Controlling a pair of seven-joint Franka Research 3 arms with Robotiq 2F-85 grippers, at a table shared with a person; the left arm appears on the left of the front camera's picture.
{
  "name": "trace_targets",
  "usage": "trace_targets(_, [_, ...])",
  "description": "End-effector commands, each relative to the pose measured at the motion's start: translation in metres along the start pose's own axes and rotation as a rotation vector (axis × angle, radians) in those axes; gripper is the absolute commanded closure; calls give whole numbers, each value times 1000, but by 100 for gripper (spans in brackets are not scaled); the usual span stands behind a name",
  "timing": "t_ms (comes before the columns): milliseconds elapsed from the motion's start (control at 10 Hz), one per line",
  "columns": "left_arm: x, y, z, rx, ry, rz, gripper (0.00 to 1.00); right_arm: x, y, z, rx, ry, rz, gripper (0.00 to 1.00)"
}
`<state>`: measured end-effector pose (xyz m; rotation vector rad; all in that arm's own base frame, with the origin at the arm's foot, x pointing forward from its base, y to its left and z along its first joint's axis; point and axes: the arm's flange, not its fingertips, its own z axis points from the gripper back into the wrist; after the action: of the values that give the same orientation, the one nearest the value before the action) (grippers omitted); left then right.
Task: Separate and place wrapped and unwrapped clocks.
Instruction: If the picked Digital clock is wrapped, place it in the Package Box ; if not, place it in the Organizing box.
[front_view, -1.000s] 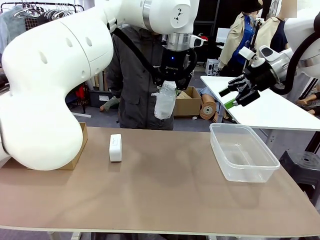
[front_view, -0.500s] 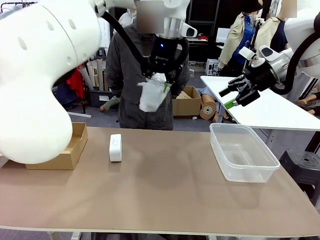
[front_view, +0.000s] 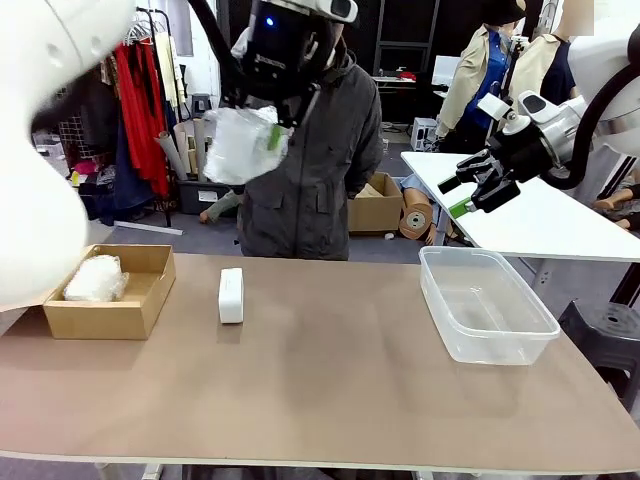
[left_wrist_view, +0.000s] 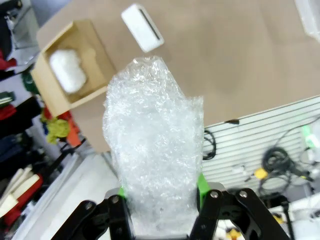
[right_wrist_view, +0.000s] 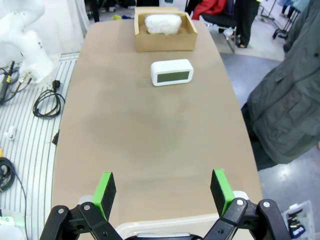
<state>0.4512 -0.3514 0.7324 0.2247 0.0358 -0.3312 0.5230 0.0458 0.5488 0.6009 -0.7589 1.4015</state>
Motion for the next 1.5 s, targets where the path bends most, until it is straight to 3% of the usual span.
trace_targets(0, [-19,23,19,77,44,-12,100,3,0,1,2,0,5,0])
trace_targets(200, [-46,43,18,73,161,-41,100,3,0,1,2,0,5,0])
trace_targets(300, [-56,58,18,56,172,-19,100,3,0,1,2,0,5,0])
trace_targets(400, [-57,66,12,64,96,48,100,3,0,1,2,0,5,0])
trace_targets(600, [-49,92,-4,70,-170,205,100,3,0,1,2,0,5,0])
trace_targets(900, [-50,125,-35,44,-263,259,100,3,0,1,2,0,5,0])
trace_targets(1400, [-71,152,-73,13,-318,344,100,3,0,1,2,0,5,0])
